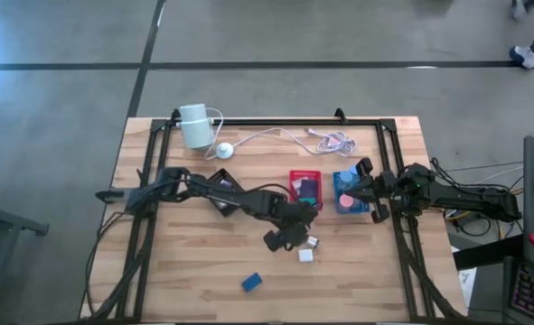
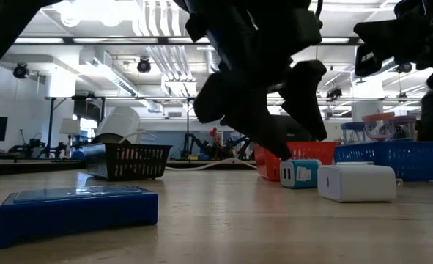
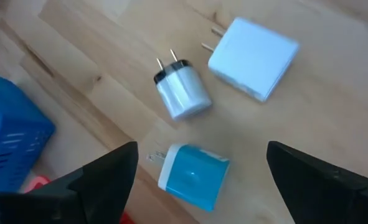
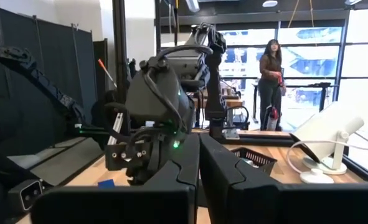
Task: Pick & Place Office items
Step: Put the blue charger adaptor into the black bin
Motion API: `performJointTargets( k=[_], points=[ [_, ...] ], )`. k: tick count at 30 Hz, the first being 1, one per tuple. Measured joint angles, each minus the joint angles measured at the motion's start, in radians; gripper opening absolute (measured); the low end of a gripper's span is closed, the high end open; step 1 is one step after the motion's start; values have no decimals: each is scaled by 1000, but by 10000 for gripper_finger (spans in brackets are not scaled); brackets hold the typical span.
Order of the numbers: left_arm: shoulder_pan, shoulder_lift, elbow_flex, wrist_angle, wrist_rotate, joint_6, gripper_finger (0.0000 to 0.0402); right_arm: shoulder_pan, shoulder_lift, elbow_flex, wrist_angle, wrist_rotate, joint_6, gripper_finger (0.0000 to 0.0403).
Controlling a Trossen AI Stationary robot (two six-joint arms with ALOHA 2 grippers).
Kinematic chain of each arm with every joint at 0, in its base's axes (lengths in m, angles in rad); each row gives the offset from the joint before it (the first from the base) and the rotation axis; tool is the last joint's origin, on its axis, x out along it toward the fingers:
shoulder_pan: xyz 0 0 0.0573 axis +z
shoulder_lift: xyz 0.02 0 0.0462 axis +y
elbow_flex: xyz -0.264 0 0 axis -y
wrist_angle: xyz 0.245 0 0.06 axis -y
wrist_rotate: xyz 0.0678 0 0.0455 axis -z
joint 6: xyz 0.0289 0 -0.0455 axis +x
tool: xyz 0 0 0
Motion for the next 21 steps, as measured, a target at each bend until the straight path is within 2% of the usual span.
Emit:
performJointTargets(
  k=[6,14,21],
  points=[
    [27,26,0,1,6,85,362,0,9,-1,-1,0,-11,8],
    [53,42,0,4,87,161,362,0,10,-1,-7,0,-15,8],
    [60,72,0,36,136,194,342,0,14,-1,-23,0,-37,8]
  ],
)
